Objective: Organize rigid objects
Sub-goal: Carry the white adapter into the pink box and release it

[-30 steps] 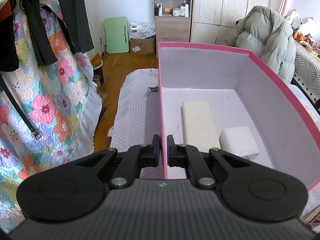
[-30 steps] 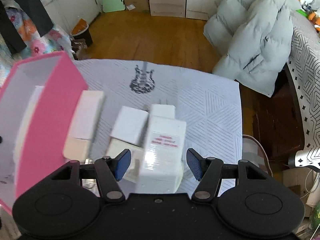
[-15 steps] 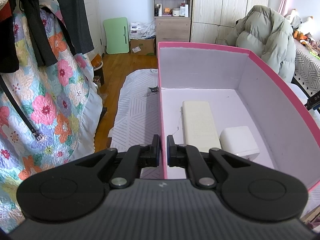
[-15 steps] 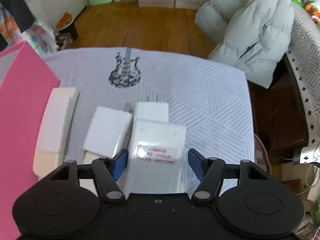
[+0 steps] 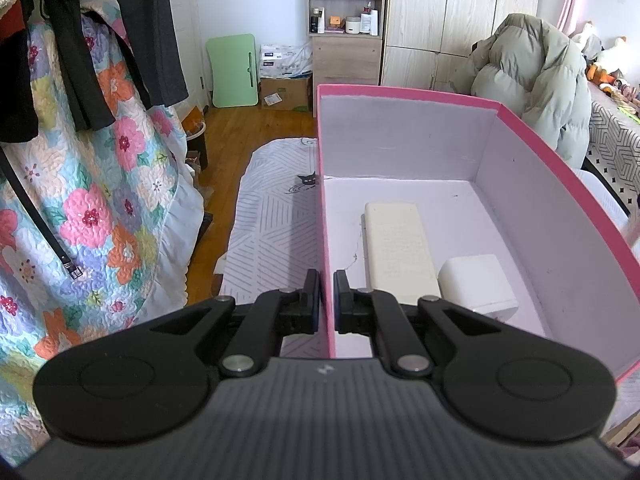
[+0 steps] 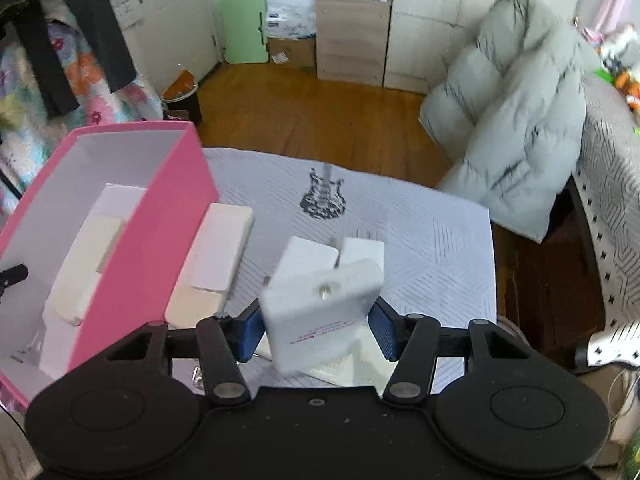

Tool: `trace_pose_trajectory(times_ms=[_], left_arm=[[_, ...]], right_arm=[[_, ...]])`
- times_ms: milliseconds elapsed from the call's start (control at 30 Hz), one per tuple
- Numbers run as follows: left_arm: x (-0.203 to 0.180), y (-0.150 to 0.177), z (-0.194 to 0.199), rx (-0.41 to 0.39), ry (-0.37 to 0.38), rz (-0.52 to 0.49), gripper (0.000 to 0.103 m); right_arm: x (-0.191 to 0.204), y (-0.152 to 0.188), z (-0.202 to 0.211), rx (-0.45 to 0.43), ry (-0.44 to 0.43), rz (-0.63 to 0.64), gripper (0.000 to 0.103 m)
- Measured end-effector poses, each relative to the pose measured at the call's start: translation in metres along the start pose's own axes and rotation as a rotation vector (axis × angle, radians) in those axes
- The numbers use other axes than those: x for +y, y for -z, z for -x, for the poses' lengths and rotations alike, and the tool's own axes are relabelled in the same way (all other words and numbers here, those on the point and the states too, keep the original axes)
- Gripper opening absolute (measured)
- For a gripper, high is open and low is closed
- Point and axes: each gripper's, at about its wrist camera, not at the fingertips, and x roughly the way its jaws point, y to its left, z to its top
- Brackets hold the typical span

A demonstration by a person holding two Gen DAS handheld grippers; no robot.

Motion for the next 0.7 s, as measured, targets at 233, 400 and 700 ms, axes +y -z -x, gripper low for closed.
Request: trace_pose_trajectory(times_ms=[233,400,700], left_arm=[[0.000,-0.001,0.000,-0.001,0.009,0.006,0.006],[0.000,-0.001,0.000,-0.002,0.012,0.007,0.006],[-0.001,0.000,0.001,-0.005,0.013,0.008,0.006]], right_arm=[[0.020,-0.008,0.027,-0.081,-0.017,0.057,0.060],[0.042,-0.022,0.065,-0.169,-0.046,0.093,0.060],[0.095,-0.031,0.089,-0.223,-0.345,0.089,0.060]])
